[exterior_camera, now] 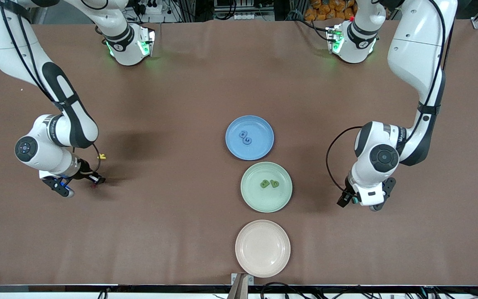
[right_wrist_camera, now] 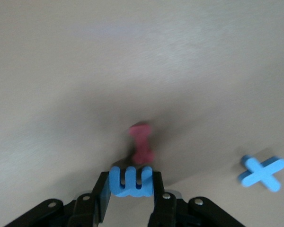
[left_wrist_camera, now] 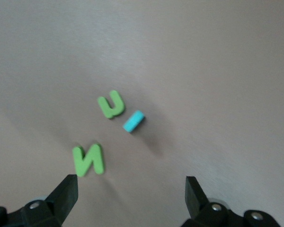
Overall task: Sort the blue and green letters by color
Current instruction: 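Grasp blue 'E' with the right gripper and carry it to the blue plate, then release the 'E' on the blue plate while the left gripper grasps green 'N'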
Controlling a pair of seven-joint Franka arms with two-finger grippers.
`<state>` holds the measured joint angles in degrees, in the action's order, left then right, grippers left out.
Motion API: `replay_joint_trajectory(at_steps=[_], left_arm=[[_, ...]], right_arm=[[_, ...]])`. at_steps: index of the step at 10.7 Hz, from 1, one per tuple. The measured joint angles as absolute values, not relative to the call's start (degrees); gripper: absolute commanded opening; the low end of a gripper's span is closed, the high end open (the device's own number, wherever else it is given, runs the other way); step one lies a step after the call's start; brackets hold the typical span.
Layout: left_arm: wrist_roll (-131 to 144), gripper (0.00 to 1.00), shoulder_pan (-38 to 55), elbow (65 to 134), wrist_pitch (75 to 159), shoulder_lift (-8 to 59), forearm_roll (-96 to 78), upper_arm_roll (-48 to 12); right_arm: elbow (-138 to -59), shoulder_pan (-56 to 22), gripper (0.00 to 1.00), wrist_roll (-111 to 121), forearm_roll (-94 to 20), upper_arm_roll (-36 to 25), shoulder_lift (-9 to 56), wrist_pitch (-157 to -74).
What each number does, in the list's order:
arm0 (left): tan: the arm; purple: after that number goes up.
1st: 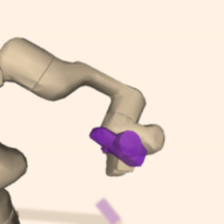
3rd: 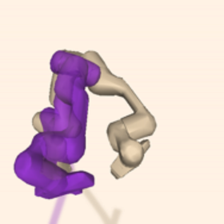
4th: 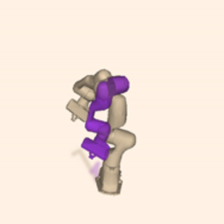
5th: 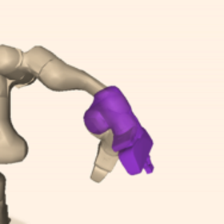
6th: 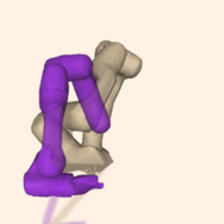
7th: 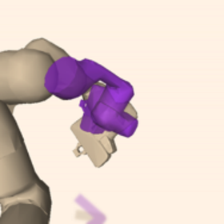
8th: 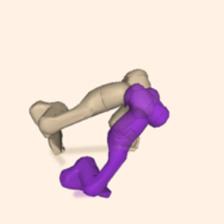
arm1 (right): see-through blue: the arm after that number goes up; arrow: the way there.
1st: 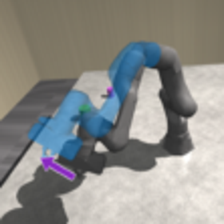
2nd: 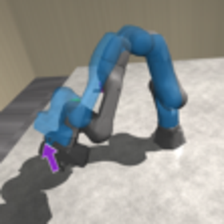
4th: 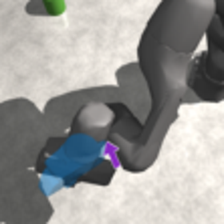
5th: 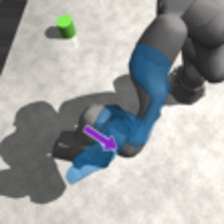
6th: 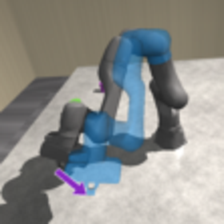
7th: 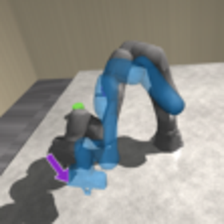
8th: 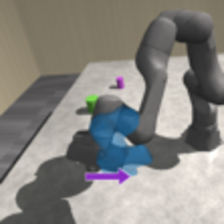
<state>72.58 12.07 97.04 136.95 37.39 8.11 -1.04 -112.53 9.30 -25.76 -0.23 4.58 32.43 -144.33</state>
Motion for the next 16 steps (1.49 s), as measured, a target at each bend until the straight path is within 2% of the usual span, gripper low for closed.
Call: replay_joint_trajectory(at_steps=[4, 9, 16], left_arm=[[73.1, 1.00, 9.8, 100.8, 137.0, 37.2, 6.6, -1.1], [73.2, 1.00, 9.3, 103.3, 138.8, 36.8, 6.6, -1.2], [73.2, 1.00, 9.1, 106.2, 145.0, 37.4, 6.6, -1.3]], right_arm=[[-111.0, 1.8, 0.00, -36.0, -0.8, 4.7, 29.5, -138.5], [-108.0, -12.1, 0.00, -60.6, -1.0, 7.7, 29.0, -138.1], [-96.7, -36.8, 0.01, -90.1, -0.3, 8.5, 33.6, -137.9]])
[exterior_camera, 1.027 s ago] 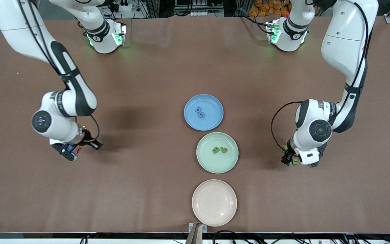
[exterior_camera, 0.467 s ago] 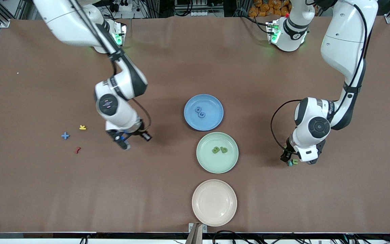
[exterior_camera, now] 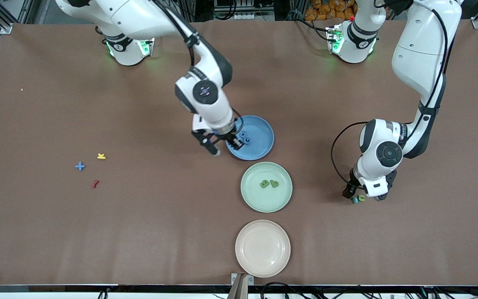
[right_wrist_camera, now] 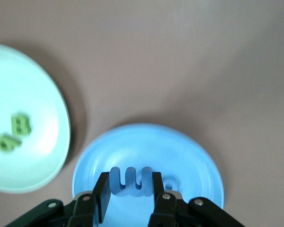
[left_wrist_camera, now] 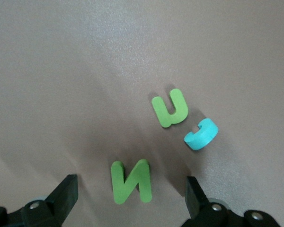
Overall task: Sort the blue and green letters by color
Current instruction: 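Release the 'E' on the blue plate while the left gripper grasps green 'N'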
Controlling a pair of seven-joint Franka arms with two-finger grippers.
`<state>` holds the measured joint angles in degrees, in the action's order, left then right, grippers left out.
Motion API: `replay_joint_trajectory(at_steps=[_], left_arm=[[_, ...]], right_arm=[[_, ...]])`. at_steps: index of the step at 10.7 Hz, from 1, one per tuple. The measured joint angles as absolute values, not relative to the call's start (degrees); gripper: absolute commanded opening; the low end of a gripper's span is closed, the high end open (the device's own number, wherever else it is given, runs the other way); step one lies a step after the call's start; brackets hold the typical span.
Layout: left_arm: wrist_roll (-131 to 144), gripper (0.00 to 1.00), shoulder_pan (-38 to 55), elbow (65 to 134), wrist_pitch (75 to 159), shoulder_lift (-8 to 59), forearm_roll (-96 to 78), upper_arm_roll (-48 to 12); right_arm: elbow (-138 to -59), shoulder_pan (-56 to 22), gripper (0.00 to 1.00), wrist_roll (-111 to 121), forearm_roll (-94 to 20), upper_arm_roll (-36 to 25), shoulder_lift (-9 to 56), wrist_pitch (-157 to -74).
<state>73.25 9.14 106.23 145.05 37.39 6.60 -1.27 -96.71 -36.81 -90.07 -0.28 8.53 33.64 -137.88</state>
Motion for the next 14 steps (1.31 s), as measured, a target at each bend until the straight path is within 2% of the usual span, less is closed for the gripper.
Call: replay_joint_trajectory(at_steps=[2, 3, 4, 5, 6, 7, 8, 11, 14], left_arm=[[73.2, 1.00, 9.1, 106.2, 145.4, 37.6, 6.6, -1.3], [73.2, 1.00, 9.1, 106.2, 145.5, 37.6, 6.6, -1.3], [73.2, 1.00, 9.1, 106.2, 145.6, 37.6, 6.6, -1.3], [73.2, 0.92, 9.1, 106.2, 145.6, 37.6, 6.6, -1.3], [73.2, 0.53, 9.1, 106.2, 145.6, 37.6, 6.6, -1.3], [73.2, 0.08, 9.2, 106.3, 145.9, 37.7, 6.6, -1.3], [73.2, 0.00, 9.2, 106.3, 146.2, 37.6, 6.6, -1.3], [73.3, 0.00, 9.2, 105.8, 146.4, 37.4, 6.6, -1.4], [73.3, 0.00, 9.2, 105.7, 146.4, 37.0, 6.6, -1.4]], right_arm=[[-95.9, -41.1, 0.06, -94.7, 0.8, 8.5, 34.8, -137.9], [-95.6, -42.7, 0.14, -96.4, 1.3, 8.4, 35.4, -137.9], [-95.3, -43.9, 0.37, -97.6, 1.4, 8.4, 35.8, -137.9], [-94.8, -44.9, 0.78, -98.3, 1.4, 8.3, 36.3, -137.9], [-94.6, -45.7, 1.00, -98.5, 1.5, 8.3, 36.6, -138.0], [-94.2, -46.4, 1.00, -98.7, 1.6, 8.3, 36.8, -138.1], [-93.7, -46.5, 1.00, -98.9, 1.7, 8.3, 36.8, -138.1], [-91.7, -44.4, 1.00, -98.9, 2.3, 7.1, 35.8, -138.0], [-91.0, -36.5, 1.00, -90.4, 2.6, 6.8, 31.8, -132.8]])
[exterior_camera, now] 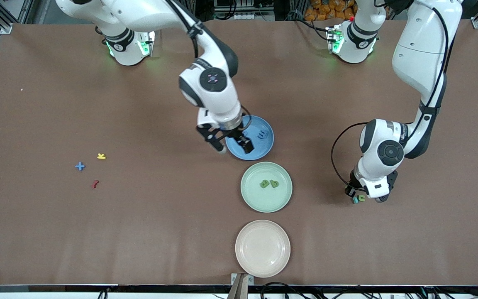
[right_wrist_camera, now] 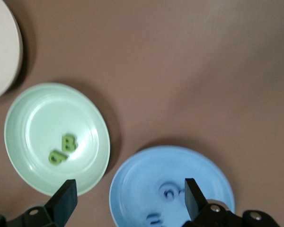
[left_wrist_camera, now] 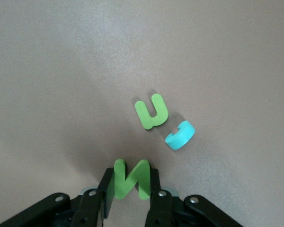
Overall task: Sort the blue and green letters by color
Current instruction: 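Release the 'E' on the blue plate while the left gripper grasps green 'N', then place the 'N' on the green plate while the right gripper grasps blue 'X'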
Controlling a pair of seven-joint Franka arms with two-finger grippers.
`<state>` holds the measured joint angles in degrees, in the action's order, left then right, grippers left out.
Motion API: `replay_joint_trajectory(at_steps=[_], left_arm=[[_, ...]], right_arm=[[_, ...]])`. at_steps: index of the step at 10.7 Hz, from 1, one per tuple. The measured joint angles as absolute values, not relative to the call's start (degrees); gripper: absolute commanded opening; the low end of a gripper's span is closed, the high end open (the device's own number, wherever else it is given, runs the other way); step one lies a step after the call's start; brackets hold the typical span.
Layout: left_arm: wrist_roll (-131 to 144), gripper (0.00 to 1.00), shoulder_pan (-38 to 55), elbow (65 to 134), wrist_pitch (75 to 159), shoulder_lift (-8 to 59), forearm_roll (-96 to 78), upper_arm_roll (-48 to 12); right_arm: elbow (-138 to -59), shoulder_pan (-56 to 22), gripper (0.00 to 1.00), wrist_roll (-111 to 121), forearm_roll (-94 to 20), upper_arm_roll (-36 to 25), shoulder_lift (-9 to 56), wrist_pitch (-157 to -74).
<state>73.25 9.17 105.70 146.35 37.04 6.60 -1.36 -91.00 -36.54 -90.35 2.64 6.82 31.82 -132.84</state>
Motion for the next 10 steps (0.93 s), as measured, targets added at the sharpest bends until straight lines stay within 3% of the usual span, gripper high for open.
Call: replay_joint_trajectory(at_steps=[3, 6, 10], left_arm=[[73.3, 0.00, 9.5, 105.4, 146.7, 37.1, 6.6, -1.5], [73.3, 0.00, 10.0, 104.2, 146.8, 37.1, 6.6, -1.7], [76.2, 0.00, 12.6, 101.3, 147.2, 37.0, 6.6, -1.9]], right_arm=[[-91.2, -27.9, 1.00, -74.6, 2.6, 6.7, 26.4, -124.0], [-96.7, -17.1, 1.00, -53.9, 2.5, 6.7, 21.0, -117.9], [-107.0, -0.9, 1.00, -29.5, 2.5, 5.2, 18.0, -117.2]])
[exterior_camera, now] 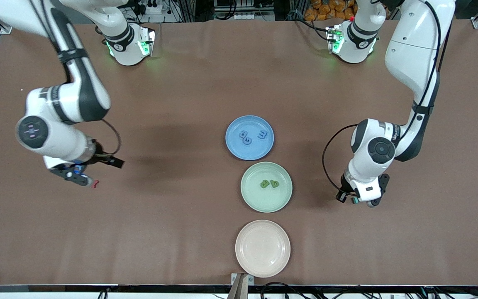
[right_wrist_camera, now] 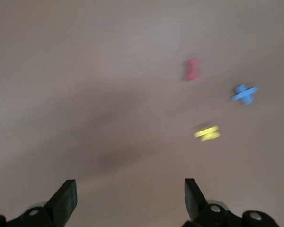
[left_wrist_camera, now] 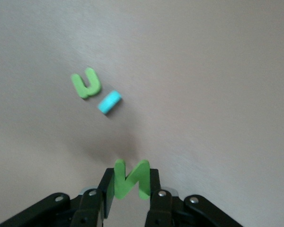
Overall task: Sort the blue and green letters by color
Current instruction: 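Place the 'N' on the green plate while the right gripper grasps blue 'X'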
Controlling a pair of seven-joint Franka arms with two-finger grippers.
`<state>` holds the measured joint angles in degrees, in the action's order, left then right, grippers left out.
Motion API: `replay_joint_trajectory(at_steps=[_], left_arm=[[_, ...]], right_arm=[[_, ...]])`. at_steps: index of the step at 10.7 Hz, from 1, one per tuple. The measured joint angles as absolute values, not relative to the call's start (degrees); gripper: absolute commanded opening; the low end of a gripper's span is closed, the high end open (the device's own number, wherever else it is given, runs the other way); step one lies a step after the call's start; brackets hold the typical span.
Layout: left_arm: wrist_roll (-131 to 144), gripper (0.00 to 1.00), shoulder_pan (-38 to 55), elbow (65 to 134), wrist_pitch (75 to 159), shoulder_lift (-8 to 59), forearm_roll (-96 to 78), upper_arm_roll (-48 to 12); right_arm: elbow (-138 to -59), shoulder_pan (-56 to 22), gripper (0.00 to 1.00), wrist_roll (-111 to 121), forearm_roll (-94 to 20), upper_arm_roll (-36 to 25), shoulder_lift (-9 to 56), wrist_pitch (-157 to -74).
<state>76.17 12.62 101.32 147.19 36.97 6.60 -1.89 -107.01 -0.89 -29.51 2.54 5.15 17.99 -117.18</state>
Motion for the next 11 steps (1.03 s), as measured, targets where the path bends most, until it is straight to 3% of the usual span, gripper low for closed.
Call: replay_joint_trajectory(at_steps=[4, 7, 11], left_arm=[[80.1, 0.00, 14.6, 97.0, 147.2, 36.8, 6.6, -2.2], [83.0, 0.00, 17.3, 96.2, 147.2, 36.8, 6.6, -2.4], [88.1, 0.00, 25.9, 93.5, 147.3, 36.8, 6.6, -2.5]], right_arm=[[-110.3, 10.4, 0.95, -22.3, 2.5, 2.9, 20.8, -122.0], [-110.3, 11.4, 0.86, -22.2, 2.5, 1.6, 26.5, -126.9], [-110.3, 14.9, 0.76, -17.9, 1.9, 1.3, 28.3, -129.3]])
